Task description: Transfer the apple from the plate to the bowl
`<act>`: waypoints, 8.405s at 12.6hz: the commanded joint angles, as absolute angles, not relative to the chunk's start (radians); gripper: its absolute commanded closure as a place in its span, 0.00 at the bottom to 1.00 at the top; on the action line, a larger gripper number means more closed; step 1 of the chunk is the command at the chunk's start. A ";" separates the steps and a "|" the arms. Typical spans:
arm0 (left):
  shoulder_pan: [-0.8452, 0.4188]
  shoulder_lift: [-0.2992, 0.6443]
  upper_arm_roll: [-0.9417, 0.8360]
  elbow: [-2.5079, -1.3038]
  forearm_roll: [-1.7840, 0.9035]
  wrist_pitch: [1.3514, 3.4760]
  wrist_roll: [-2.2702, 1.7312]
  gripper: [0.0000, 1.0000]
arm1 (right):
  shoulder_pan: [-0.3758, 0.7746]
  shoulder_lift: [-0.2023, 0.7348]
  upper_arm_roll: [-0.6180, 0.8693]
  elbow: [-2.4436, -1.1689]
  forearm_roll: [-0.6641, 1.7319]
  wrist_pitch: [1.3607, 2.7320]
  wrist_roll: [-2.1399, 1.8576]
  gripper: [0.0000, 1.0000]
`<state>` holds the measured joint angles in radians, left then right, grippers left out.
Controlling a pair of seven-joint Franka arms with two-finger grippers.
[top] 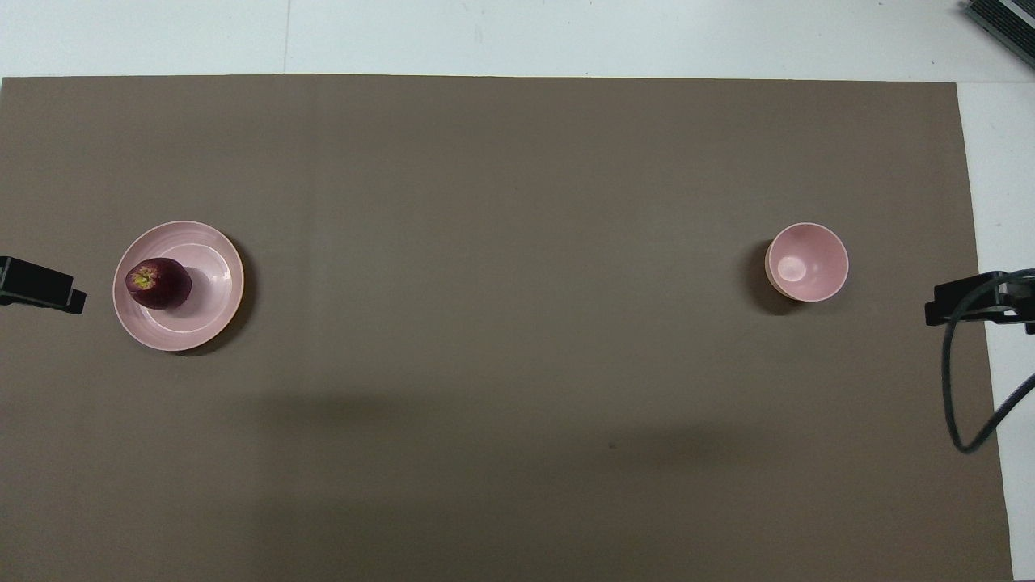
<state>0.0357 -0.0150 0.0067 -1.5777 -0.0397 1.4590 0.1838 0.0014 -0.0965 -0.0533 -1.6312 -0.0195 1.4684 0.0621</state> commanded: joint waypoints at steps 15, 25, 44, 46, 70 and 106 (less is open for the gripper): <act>0.160 0.018 0.015 -1.885 -0.032 1.851 0.534 0.00 | -0.015 -0.120 -0.049 -1.651 0.000 1.456 0.028 0.00; 0.126 0.172 0.015 -2.036 -0.032 2.250 0.344 0.00 | -0.015 -0.120 -0.051 -1.651 0.000 1.456 0.028 0.00; 0.071 0.204 0.014 -2.016 -0.038 2.240 0.075 1.00 | -0.015 -0.120 -0.051 -1.651 0.000 1.457 0.028 0.00; 0.042 0.206 0.009 -1.979 -0.038 2.168 -0.062 1.00 | -0.015 -0.120 -0.049 -1.651 0.002 1.456 0.026 0.00; -0.066 0.204 -0.115 -1.790 -1.204 1.595 -1.103 1.00 | -0.121 -0.278 -0.057 -2.152 0.928 1.718 -0.132 0.00; -0.339 0.221 -0.472 -1.789 -1.671 2.223 -1.304 1.00 | 0.031 -0.334 -0.055 -2.342 1.327 1.832 -0.184 0.05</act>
<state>-0.3253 0.2112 -0.4800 -1.8057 -1.6582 2.2003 -1.2945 0.0330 -0.3068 -0.0590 -2.3221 1.3130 1.8462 -0.1597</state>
